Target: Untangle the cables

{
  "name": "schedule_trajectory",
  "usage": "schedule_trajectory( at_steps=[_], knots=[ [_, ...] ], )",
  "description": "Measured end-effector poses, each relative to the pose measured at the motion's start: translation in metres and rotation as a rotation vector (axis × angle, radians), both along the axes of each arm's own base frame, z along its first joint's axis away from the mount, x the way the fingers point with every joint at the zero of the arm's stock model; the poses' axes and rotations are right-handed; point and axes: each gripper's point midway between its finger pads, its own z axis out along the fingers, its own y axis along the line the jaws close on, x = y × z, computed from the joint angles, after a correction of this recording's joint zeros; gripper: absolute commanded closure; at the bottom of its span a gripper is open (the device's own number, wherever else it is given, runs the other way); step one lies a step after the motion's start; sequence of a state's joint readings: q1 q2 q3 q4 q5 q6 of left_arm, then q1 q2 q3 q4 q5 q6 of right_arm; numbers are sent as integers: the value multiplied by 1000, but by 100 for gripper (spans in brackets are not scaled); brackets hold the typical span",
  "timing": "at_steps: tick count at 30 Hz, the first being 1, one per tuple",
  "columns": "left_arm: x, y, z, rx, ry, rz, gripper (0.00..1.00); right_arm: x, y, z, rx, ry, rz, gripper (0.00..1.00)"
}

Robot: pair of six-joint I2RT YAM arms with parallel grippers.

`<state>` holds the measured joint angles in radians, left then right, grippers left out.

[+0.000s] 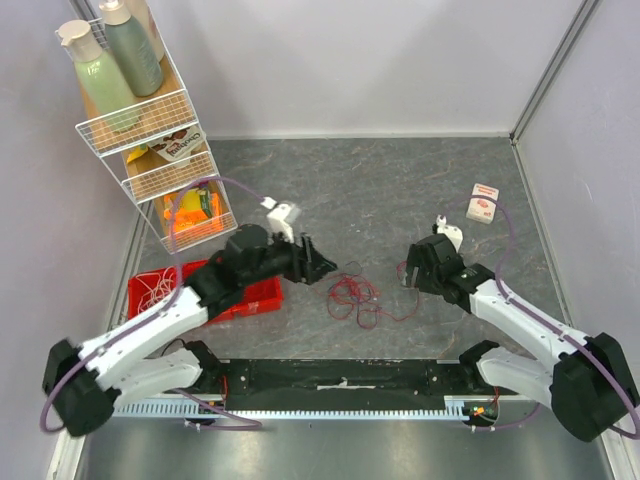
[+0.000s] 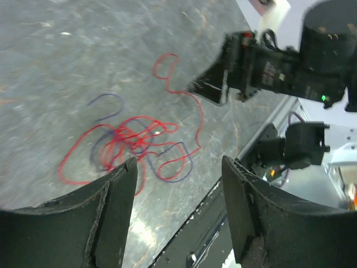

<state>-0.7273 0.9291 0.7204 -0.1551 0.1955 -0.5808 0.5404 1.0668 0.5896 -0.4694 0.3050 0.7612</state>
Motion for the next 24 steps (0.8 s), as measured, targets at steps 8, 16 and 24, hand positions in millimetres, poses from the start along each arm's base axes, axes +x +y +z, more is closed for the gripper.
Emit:
schedule_trajectory(
  at_steps=[8,16,24],
  knots=[
    [-47,-98,-87,182,40,-299,35,16,6,-22,28,42,21,24],
    [-62,-109,-78,133,-46,-335,34,46,37,-41,105,45,76,49],
    [-63,-98,-55,64,-157,-331,31,58,49,-37,107,27,146,100]
  ],
)
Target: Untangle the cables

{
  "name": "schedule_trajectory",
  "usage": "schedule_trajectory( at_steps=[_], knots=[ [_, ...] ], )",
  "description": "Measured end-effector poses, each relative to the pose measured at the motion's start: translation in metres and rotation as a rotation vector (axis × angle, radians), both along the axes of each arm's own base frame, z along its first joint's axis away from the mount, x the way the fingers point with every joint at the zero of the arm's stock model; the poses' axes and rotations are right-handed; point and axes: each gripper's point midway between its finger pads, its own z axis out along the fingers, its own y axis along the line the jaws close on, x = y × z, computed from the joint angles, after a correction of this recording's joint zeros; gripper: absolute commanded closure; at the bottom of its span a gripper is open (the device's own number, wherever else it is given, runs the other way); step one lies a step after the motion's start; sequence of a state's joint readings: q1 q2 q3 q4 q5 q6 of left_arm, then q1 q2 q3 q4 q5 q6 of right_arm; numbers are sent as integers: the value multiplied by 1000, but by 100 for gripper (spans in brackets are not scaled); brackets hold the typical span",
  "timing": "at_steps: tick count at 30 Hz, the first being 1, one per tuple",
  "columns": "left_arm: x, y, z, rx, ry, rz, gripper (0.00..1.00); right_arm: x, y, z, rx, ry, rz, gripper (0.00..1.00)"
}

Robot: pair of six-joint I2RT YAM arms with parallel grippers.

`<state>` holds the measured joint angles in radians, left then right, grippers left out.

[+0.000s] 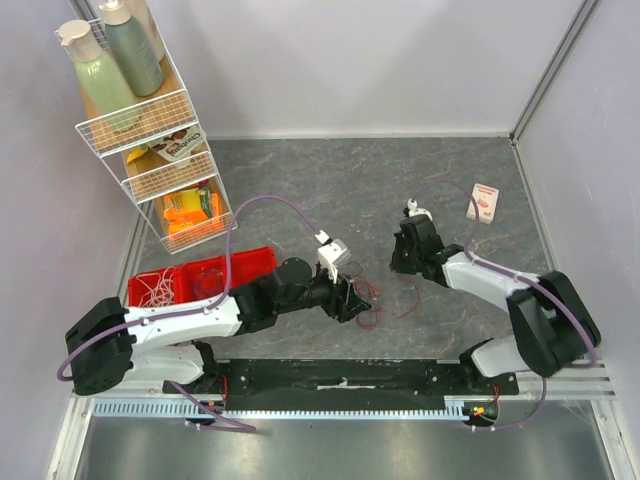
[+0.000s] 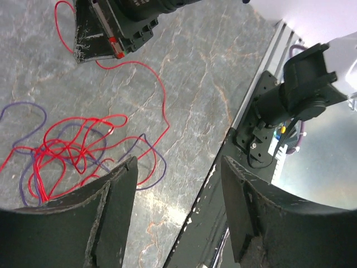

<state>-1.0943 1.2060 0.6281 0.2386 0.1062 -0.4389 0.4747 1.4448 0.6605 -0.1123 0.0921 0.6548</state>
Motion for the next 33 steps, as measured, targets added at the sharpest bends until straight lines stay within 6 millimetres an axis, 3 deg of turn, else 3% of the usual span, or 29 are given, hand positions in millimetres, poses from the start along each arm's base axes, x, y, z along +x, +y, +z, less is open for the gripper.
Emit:
schedule_trajectory(
  at_steps=[2,5,10,14,17,22,28,33],
  knots=[
    [0,0,9,-38,-30,-8,28,-1,4,22,29,-38,34,100],
    [-1,-2,32,-125,-93,-27,23,-3,12,88,123,-185,86,100],
    [3,-6,85,-299,-210,-19,17,-24,26,275,378,-597,203,100],
    [8,-10,118,-399,-272,-6,15,-57,33,365,535,-751,308,100],
    [14,-23,146,-467,-308,-8,14,-72,42,390,616,-760,370,100],
    [17,-43,170,-562,-354,-40,16,-78,57,395,702,-692,426,100],
    [31,-63,148,-536,-347,-25,23,-82,71,397,795,-618,458,100],
    [47,-68,124,-473,-351,37,34,-93,73,418,856,-629,489,100]
  ],
)
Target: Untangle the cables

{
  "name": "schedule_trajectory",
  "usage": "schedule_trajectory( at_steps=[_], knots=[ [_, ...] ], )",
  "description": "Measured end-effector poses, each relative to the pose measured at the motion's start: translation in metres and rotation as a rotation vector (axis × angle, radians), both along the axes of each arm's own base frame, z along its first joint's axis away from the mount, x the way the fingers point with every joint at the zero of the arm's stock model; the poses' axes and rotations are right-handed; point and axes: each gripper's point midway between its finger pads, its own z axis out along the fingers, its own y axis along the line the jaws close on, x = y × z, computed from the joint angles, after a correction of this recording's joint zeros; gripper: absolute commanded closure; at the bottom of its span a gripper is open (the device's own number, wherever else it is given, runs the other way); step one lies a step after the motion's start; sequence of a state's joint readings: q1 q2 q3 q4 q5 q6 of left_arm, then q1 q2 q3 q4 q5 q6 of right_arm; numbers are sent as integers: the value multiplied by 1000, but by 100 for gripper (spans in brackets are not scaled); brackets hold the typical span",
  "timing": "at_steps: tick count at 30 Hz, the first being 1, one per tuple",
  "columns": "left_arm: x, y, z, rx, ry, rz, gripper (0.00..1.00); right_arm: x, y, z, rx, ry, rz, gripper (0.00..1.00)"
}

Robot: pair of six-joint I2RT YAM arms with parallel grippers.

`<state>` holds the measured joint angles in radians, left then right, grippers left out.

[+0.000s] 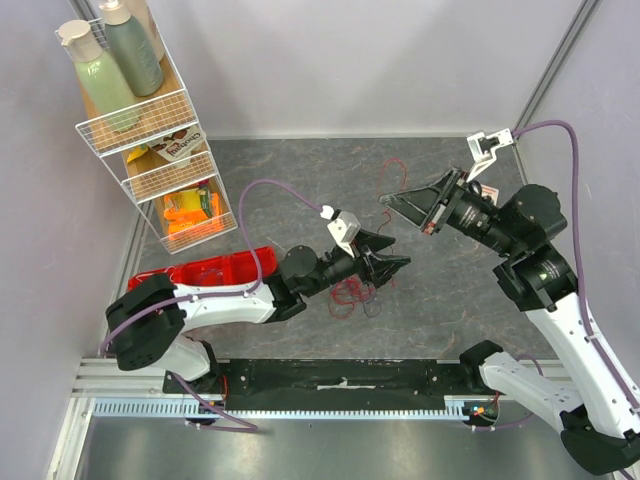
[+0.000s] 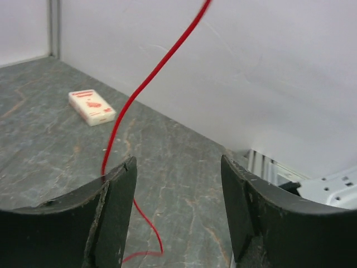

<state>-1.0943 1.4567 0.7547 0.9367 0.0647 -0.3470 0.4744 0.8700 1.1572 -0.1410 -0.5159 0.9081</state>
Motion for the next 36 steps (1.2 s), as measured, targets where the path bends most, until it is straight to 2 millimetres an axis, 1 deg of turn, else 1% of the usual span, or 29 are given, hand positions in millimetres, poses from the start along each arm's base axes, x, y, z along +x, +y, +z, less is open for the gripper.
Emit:
schedule_trajectory(
  at_steps=[3,5,7,8,9,11,13,15,17,18,19,21,24,27,29,31,32,33,34,35,36],
  knots=[
    [9,1,-7,21,-4,46,31,-8,-1,20,34,-34,19,100],
    [8,1,-6,20,-17,37,29,-13,-2,32,51,-63,26,100],
    [-4,4,-7,28,-43,-18,26,-16,-4,38,58,-80,30,100],
    [-13,9,-9,34,-56,-53,25,-16,-4,39,58,-82,29,100],
    [-21,15,-8,33,-66,-76,23,-16,-4,39,57,-85,29,100],
    [-40,34,-3,20,-94,-116,20,-16,-4,38,53,-88,29,100],
    [-53,54,11,-10,-127,-128,19,-16,-3,37,50,-88,31,100],
    [-61,71,34,-48,-168,-118,16,-16,-3,35,49,-89,35,100],
    [-62,81,55,-74,-199,-95,14,-15,-2,31,47,-85,39,100],
    [-59,83,67,-84,-210,-73,14,-14,-1,27,45,-80,40,100],
    [-56,84,76,-91,-221,-55,14,-14,0,23,42,-74,43,100],
    [-44,77,90,-89,-227,-10,15,-12,1,17,38,-61,47,100],
    [-26,55,98,-61,-221,19,20,-12,2,14,37,-50,51,100],
    [-8,30,93,-26,-200,36,33,-14,1,18,48,-55,53,100],
    [3,15,79,4,-182,47,41,-16,1,21,57,-56,56,100],
    [13,2,55,48,-156,60,49,-17,0,27,68,-59,57,100],
    [18,-4,42,72,-142,67,54,-19,-1,33,77,-64,57,100],
    [24,-9,27,95,-127,79,59,-21,-2,41,90,-75,59,100],
    [28,-12,15,111,-117,85,62,-24,-3,50,102,-89,60,100],
    [33,-16,0,132,-102,94,66,-28,-5,63,118,-110,61,100],
    [39,-18,-20,157,-85,106,69,-34,-8,80,140,-142,63,100]
  ],
)
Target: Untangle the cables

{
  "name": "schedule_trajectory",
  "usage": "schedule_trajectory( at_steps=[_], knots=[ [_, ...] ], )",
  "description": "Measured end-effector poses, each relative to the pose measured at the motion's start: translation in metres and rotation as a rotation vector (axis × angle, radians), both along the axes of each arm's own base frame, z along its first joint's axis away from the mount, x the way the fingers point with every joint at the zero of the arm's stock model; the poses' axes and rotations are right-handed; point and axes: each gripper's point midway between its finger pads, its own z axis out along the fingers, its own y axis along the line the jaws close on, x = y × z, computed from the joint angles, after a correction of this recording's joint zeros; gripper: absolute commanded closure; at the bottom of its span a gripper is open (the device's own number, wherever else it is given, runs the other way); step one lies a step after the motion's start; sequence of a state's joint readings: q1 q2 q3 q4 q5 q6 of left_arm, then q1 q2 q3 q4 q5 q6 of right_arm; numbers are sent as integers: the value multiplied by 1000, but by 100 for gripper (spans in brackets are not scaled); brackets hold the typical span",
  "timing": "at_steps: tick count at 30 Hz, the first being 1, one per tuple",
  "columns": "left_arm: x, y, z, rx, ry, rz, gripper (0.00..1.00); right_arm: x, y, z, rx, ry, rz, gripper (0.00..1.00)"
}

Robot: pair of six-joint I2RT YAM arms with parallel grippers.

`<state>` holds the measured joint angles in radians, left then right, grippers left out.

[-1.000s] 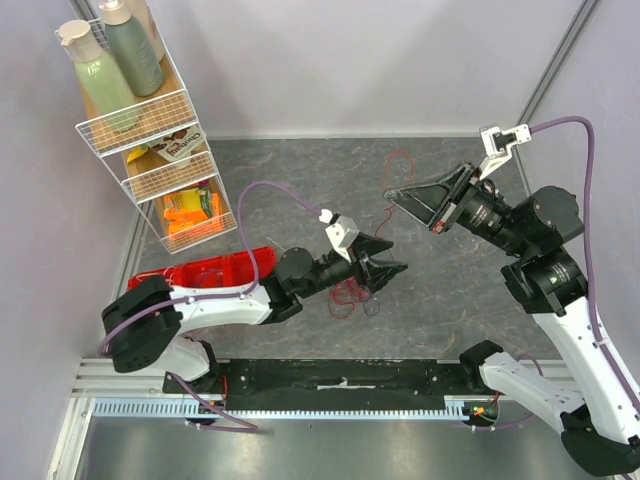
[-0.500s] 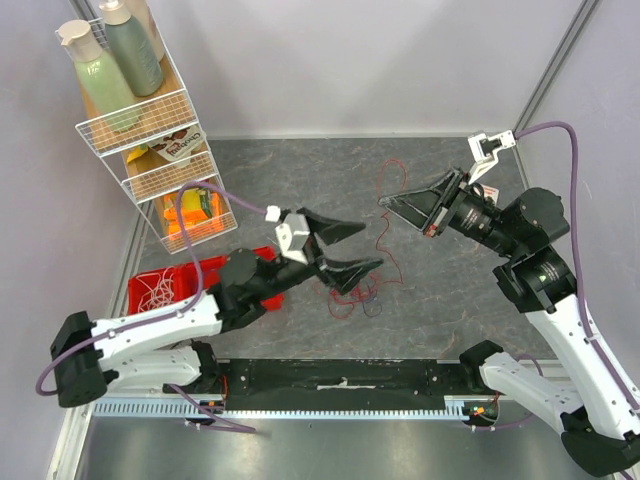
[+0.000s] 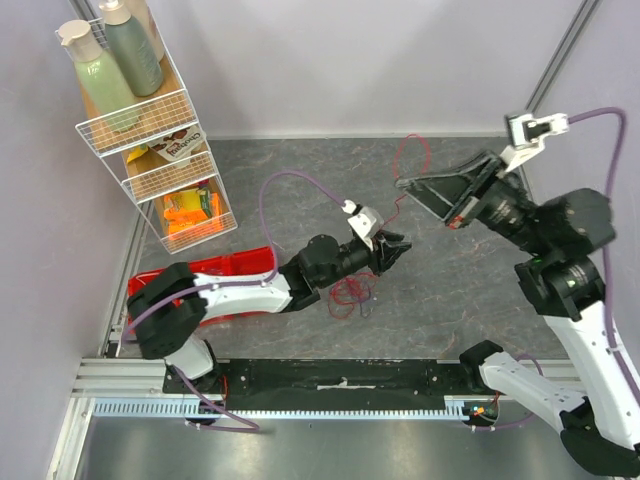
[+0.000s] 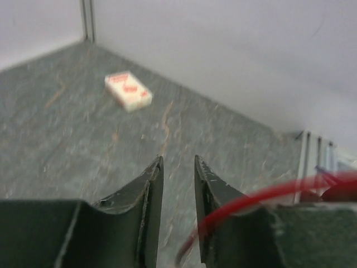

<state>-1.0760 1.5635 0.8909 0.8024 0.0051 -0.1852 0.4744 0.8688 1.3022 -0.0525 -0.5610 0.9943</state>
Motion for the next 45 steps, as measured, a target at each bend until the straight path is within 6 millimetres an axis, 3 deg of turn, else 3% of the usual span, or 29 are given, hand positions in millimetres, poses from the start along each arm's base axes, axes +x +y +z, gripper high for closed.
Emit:
schedule_trajectory(
  at_steps=[6,10,16,20,22,26,32,40,45],
  knots=[
    [29,5,-84,86,122,57,80,-47,-26,86,124,-206,-7,100],
    [55,18,-109,93,181,117,83,-93,-53,135,201,-354,-29,100],
    [87,40,-122,82,244,196,84,-164,-102,192,290,-594,-136,100],
    [95,50,-127,85,259,221,84,-196,-132,201,327,-691,-238,100],
    [95,52,-132,97,268,227,84,-201,-142,202,335,-712,-289,100],
    [99,64,-152,162,315,268,84,-194,-154,200,320,-713,-399,100],
    [121,100,-176,213,390,379,83,-174,-176,193,266,-667,-585,100],
    [136,133,-191,207,454,450,70,-198,-215,203,285,-720,-754,100],
    [133,140,-187,202,457,444,60,-192,-221,196,281,-705,-797,100]
  ],
)
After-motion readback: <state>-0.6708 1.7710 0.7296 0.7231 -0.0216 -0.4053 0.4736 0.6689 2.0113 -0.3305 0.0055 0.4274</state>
